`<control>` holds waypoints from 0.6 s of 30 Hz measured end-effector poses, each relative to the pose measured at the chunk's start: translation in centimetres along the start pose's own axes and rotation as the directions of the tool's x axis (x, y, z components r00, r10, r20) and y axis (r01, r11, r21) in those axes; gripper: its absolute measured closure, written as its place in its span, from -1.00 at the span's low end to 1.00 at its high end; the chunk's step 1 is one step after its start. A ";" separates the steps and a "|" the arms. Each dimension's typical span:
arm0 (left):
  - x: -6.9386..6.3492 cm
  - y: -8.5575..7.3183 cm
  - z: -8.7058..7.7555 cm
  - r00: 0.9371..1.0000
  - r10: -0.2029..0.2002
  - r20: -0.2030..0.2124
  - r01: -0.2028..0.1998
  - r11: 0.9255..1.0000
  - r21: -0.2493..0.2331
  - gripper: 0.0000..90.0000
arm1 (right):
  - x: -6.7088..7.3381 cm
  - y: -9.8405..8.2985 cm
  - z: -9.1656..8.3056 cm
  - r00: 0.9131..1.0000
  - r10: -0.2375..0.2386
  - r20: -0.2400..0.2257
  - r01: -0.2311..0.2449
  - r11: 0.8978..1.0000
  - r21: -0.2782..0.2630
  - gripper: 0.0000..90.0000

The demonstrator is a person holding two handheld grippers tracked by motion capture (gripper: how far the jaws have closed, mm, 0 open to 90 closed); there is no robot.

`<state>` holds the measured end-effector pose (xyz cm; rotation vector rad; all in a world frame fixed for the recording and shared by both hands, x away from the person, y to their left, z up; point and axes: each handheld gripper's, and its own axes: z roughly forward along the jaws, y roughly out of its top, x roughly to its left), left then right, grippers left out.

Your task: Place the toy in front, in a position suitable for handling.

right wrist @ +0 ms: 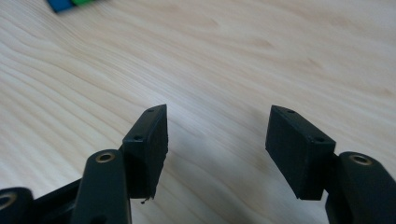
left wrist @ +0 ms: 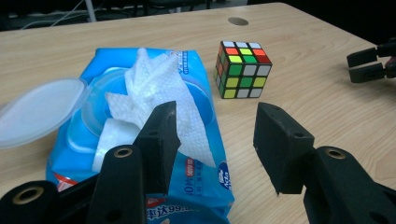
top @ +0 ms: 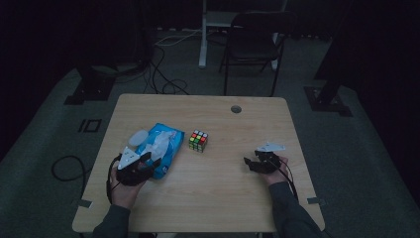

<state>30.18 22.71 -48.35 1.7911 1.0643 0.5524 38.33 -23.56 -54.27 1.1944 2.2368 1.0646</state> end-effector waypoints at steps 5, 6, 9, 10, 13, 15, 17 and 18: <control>0.0 -0.3 0.2 1.000 0.001 -0.001 -0.001 1.000 0.021 0.12 | 1.4 1.7 0.1 0.998 -0.033 -0.051 0.032 0.999 -0.016 -0.22; -0.1 -0.3 0.2 1.000 0.002 0.001 -0.002 1.000 0.019 0.12 | 1.7 2.1 0.2 0.997 -0.044 -0.058 0.042 0.999 -0.022 -0.22; 0.0 -0.3 0.1 1.000 0.000 -0.001 0.000 1.000 0.018 0.12 | 2.7 3.3 0.5 0.994 -0.063 -0.091 0.059 0.997 -0.043 -0.22; 0.1 -0.3 0.1 1.000 -0.003 -0.002 0.003 1.000 0.020 0.11 | 3.0 3.7 0.6 0.993 -0.069 -0.098 0.064 0.997 -0.051 -0.23; 0.2 -0.4 0.2 1.000 -0.008 -0.005 0.008 1.000 0.025 0.11 | 4.1 5.3 1.1 0.987 -0.095 -0.131 0.085 0.993 -0.080 -0.29; 0.3 -0.4 0.2 1.000 -0.009 -0.005 0.009 0.999 0.031 0.11 | 4.7 6.3 1.7 0.983 -0.110 -0.147 0.096 0.991 -0.095 -0.32; 0.3 -0.4 0.2 1.000 -0.012 -0.006 0.012 0.999 0.033 0.11 | 5.4 7.2 2.5 0.977 -0.124 -0.175 0.107 0.989 -0.105 -0.35; 0.3 -0.5 0.2 1.000 -0.011 -0.006 0.012 0.999 0.033 0.11 | 5.6 7.5 2.8 0.975 -0.129 -0.181 0.111 0.988 -0.107 -0.36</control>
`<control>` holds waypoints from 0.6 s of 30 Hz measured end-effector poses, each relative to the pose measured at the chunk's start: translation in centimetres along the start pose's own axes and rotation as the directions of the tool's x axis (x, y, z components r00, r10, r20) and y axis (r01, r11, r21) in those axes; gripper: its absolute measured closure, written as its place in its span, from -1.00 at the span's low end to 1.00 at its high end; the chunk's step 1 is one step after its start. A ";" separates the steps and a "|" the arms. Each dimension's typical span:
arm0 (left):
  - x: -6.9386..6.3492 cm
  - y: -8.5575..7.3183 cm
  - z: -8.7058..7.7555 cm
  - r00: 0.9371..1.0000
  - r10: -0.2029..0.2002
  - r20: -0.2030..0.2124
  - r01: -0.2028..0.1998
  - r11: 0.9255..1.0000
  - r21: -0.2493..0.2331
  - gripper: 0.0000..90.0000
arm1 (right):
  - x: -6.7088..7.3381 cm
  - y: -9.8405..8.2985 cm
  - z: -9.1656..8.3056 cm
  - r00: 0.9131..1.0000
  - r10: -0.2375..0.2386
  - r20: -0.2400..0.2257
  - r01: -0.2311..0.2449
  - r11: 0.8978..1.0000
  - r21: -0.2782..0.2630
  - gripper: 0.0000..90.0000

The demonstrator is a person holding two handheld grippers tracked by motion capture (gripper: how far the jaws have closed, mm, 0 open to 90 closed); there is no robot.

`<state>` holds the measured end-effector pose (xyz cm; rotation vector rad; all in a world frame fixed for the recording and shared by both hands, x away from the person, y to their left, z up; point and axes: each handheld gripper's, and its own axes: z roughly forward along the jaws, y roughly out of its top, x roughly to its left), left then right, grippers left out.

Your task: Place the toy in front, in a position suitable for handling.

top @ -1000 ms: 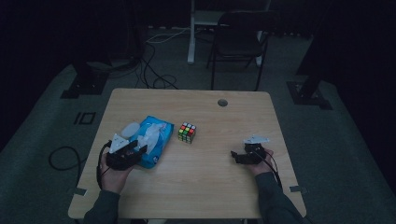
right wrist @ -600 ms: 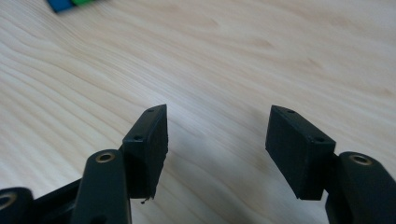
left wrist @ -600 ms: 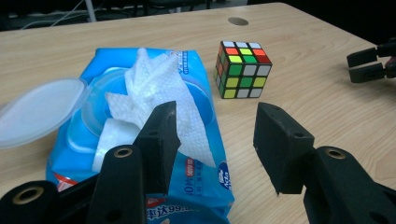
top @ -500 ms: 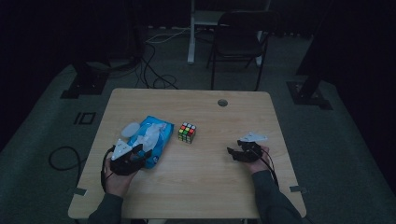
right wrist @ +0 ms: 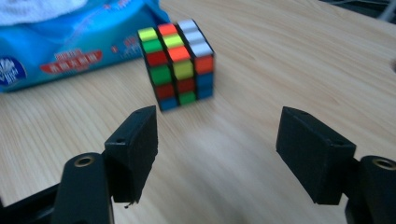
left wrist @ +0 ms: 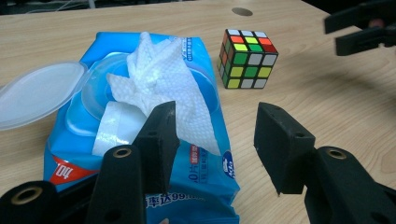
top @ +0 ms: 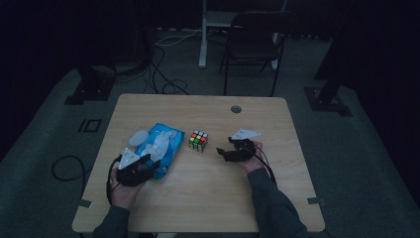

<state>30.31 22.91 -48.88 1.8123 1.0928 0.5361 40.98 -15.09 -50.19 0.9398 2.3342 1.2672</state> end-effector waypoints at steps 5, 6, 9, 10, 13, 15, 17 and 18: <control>0.1 -0.1 0.1 1.000 -0.006 0.000 0.006 1.000 0.006 0.11 | 0.8 1.5 2.9 0.999 -0.027 -0.035 0.027 1.000 -0.002 -0.45; 0.1 -0.1 0.1 1.000 -0.007 -0.001 0.007 1.000 0.007 0.11 | 0.9 1.8 3.2 0.999 -0.030 -0.036 0.030 1.000 -0.003 -0.47; 0.2 -0.1 0.1 1.000 -0.011 0.000 0.011 1.000 0.007 0.11 | 1.2 2.5 4.3 0.998 -0.054 -0.045 0.054 0.999 -0.005 -0.51; 0.2 -0.2 0.1 1.000 -0.011 0.000 0.011 1.000 0.008 0.11 | 1.2 2.6 4.6 0.997 -0.059 -0.045 0.059 0.998 -0.003 -0.53; 0.2 -0.2 0.1 1.000 -0.011 0.000 0.011 1.000 0.008 0.11 | 1.3 3.2 5.7 0.995 -0.076 -0.057 0.076 0.997 0.000 -0.56; 0.2 -0.2 0.1 1.000 -0.011 0.000 0.011 1.000 0.008 0.11 | 1.3 3.4 6.3 0.995 -0.079 -0.066 0.080 0.997 0.009 -0.58; 0.2 -0.2 0.1 1.000 -0.010 0.001 0.010 1.000 0.008 0.11 | 1.2 3.5 7.0 0.994 -0.080 -0.072 0.082 0.997 0.017 -0.59; 0.2 -0.2 0.1 1.000 -0.010 0.001 0.010 1.000 0.008 0.11 | 1.3 3.5 7.2 0.994 -0.080 -0.080 0.081 0.997 0.018 -0.59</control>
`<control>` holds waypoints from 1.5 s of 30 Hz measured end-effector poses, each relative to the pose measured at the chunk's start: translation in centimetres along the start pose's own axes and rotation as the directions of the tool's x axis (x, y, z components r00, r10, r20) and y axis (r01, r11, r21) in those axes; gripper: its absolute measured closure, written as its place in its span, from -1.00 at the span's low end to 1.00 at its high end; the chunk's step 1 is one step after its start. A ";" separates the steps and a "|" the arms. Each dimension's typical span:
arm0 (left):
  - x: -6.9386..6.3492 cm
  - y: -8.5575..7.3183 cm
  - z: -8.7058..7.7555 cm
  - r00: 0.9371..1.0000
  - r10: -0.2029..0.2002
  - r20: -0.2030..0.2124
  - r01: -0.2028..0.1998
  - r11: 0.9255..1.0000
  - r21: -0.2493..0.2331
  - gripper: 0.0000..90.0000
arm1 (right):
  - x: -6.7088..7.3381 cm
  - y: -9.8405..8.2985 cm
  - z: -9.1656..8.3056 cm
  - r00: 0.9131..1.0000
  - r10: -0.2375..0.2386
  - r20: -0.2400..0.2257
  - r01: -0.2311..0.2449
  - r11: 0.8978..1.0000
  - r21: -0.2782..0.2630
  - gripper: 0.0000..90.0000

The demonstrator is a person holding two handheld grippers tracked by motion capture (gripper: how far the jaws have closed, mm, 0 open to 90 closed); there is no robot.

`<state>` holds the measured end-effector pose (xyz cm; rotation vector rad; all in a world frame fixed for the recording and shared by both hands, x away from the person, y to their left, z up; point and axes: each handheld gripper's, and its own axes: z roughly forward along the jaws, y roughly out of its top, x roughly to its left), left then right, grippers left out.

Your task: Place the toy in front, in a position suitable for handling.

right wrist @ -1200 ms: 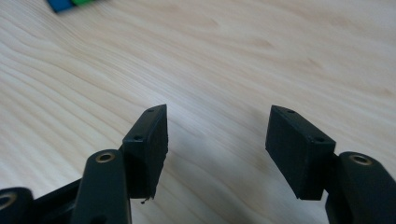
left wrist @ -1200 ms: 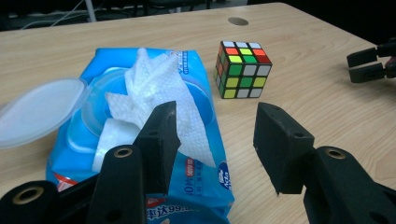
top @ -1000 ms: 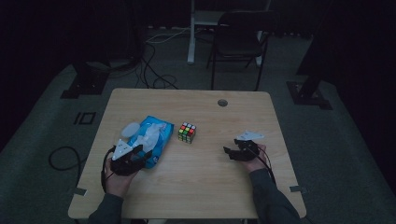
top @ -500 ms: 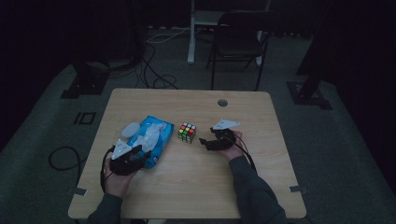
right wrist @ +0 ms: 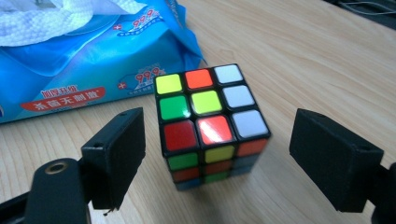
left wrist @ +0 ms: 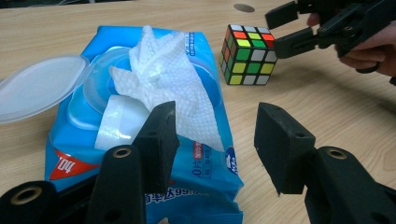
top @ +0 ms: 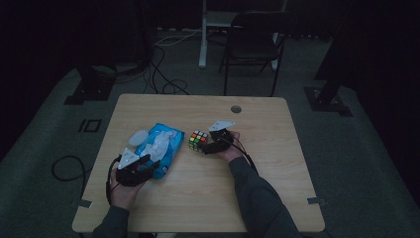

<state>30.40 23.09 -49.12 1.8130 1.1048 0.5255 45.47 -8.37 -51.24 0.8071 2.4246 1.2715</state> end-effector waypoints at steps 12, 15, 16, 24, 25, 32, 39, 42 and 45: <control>0.1 -0.1 -0.1 1.000 -0.006 -0.004 0.006 1.000 0.000 0.10 | 1.1 -0.4 0.6 1.000 -0.003 -0.015 0.003 1.000 -0.003 -0.49; 0.0 -0.1 0.0 1.000 -0.004 -0.005 0.004 1.000 0.001 0.10 | 1.3 -0.1 1.0 1.000 -0.015 0.005 0.015 1.000 0.007 -0.51; 0.0 -0.1 0.0 1.000 -0.003 -0.004 0.003 1.000 0.000 0.10 | 1.3 -0.1 1.2 1.000 -0.017 0.008 0.017 1.000 0.014 -0.51; 0.2 -0.1 -0.1 1.000 -0.008 -0.007 0.008 1.000 0.001 0.10 | 0.9 -0.7 2.1 0.999 0.017 0.027 -0.018 0.999 0.036 -0.32; 0.2 -0.1 -0.1 1.000 -0.008 -0.006 0.008 1.000 0.001 0.10 | 0.9 -0.7 2.1 0.999 0.016 0.028 -0.017 0.999 0.036 -0.32; 0.2 -0.2 -0.1 1.000 -0.007 -0.010 0.007 1.000 0.002 0.10 | 1.1 -0.6 2.6 0.999 0.007 0.043 -0.009 0.999 0.052 -0.25; 0.5 -0.2 -0.2 1.000 -0.015 -0.013 0.015 1.000 -0.001 0.10 | 1.3 -1.0 1.3 0.998 0.023 0.067 -0.025 0.999 0.037 -0.24; 0.5 -0.3 -0.3 1.000 -0.014 -0.017 0.014 1.000 -0.001 0.10 | 1.9 -1.3 0.1 0.996 -0.014 0.084 0.011 0.999 0.038 -0.24; 0.6 -0.3 -0.3 1.000 -0.016 -0.021 0.016 1.000 -0.001 0.10 | 2.8 -1.5 -1.1 0.993 -0.052 0.102 0.048 0.998 0.041 -0.24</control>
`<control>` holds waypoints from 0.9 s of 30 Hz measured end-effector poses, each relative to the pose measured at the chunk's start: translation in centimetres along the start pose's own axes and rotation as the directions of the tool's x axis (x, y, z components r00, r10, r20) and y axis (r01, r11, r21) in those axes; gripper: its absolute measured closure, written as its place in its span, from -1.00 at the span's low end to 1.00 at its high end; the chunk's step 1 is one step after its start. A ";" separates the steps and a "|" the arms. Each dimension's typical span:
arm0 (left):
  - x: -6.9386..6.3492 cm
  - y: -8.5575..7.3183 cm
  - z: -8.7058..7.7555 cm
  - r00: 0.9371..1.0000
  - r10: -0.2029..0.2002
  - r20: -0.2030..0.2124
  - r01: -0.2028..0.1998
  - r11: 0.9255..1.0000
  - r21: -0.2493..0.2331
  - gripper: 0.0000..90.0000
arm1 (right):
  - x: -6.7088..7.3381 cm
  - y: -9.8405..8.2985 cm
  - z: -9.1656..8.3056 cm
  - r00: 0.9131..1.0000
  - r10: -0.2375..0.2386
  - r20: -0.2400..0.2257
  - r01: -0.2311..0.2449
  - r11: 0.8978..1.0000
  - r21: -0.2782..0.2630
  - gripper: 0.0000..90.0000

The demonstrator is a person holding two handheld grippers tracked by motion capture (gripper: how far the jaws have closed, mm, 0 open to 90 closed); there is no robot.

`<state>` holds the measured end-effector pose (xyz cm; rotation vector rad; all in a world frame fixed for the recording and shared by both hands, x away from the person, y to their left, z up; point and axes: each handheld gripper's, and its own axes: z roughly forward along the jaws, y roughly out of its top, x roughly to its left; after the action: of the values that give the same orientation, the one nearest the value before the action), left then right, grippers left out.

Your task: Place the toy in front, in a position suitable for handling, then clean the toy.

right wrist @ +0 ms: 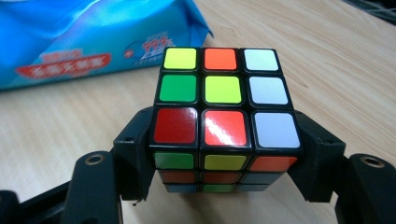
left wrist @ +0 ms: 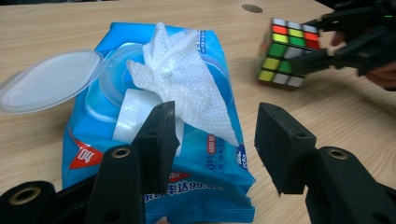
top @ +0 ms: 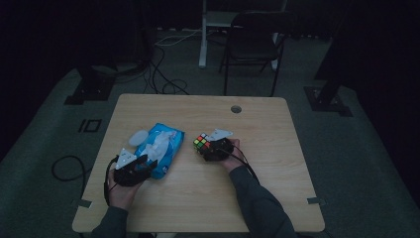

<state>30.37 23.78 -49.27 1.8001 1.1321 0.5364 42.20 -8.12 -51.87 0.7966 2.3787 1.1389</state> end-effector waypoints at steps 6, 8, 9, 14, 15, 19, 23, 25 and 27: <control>0.2 0.3 -0.2 1.000 0.005 -0.015 -0.005 1.000 -0.010 0.10 | 1.0 -0.4 -2.5 1.000 -0.019 -0.017 0.019 1.000 -0.019 -0.24; 0.3 0.5 -0.3 1.000 0.006 -0.019 -0.006 1.000 -0.015 0.10 | 1.3 -0.5 -3.2 0.999 -0.032 -0.012 0.032 0.999 -0.021 -0.24; 0.4 0.5 -0.4 1.000 0.004 -0.020 -0.004 1.000 -0.018 0.10 | 1.4 -0.6 -3.5 0.999 -0.036 -0.013 0.036 0.999 -0.024 -0.24; 0.6 0.9 -0.6 1.000 0.004 -0.025 -0.004 1.000 -0.028 0.10 | 1.9 -1.3 -4.7 0.999 -0.041 -0.011 0.041 0.999 -0.030 -0.24; 0.6 1.0 -0.6 1.000 0.005 -0.026 -0.006 1.000 -0.029 0.10 | 1.9 -1.4 -4.8 0.999 -0.044 -0.009 0.044 0.999 -0.030 -0.24; 0.6 1.3 -0.5 1.000 0.010 -0.025 -0.010 1.000 -0.027 0.10 | 1.8 -2.1 -5.4 1.000 -0.028 -0.002 0.028 0.999 -0.024 -0.24; 0.6 1.9 -0.2 0.999 0.030 -0.032 -0.030 0.999 -0.020 0.10 | 1.6 -3.0 -5.8 1.000 -0.014 0.004 0.014 1.000 -0.013 -0.24; 0.7 2.4 -0.1 0.999 0.039 -0.036 -0.040 0.999 -0.021 0.09 | 1.5 -3.4 -5.9 1.000 -0.008 0.010 0.008 1.000 -0.010 -0.24; 0.8 3.0 0.1 0.998 0.049 -0.037 -0.049 0.999 -0.017 0.09 | 1.4 -3.6 -6.0 1.000 0.000 0.012 0.001 1.000 -0.011 -0.24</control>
<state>32.24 23.96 -46.79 1.8132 1.1066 0.6084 36.60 -12.50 -51.33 0.7969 2.3610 1.1429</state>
